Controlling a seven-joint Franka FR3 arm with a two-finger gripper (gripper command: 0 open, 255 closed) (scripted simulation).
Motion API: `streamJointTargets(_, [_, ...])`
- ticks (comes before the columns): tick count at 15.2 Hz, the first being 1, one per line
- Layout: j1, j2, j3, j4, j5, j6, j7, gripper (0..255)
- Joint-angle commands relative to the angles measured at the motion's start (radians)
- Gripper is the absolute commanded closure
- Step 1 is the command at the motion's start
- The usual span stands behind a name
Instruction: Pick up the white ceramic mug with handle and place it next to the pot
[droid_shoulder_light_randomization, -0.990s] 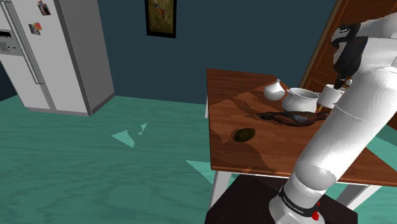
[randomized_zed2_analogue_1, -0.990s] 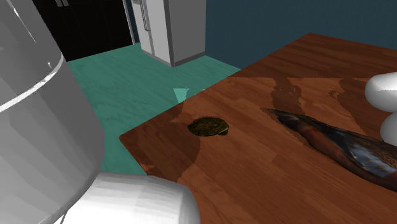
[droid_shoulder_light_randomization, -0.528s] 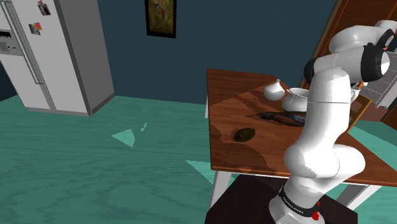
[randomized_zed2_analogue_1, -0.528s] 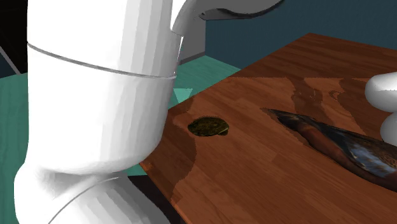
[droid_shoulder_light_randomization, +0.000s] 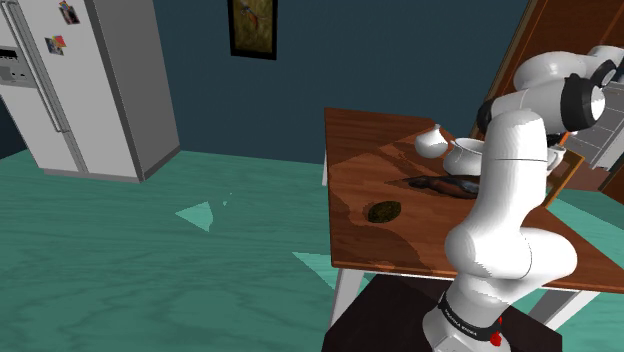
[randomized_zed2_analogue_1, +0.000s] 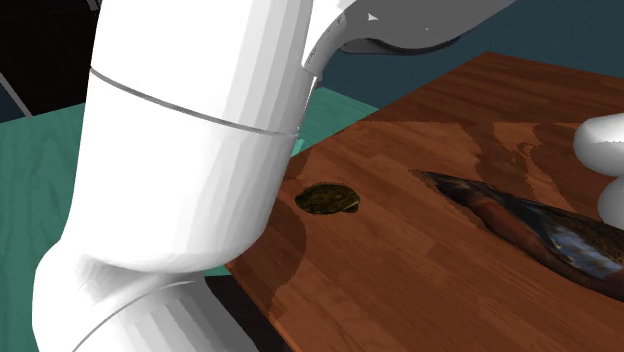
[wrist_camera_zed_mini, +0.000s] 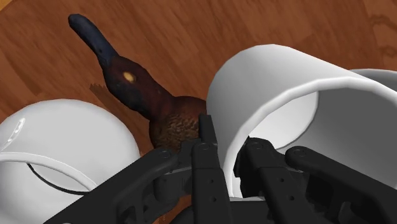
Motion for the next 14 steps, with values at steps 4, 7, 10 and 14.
streamJointTargets(4, [0.039,-0.006,-0.008,-0.09,-0.004,0.073,-0.011,255])
streamJointTargets(7, [0.055,-0.005,-0.008,-0.135,-0.001,0.114,-0.017,255])
streamJointTargets(10, [0.068,-0.002,-0.007,-0.176,0.003,0.152,-0.024,255])
streamJointTargets(14, [0.08,0.005,-0.003,-0.226,0.013,0.201,-0.034,255])
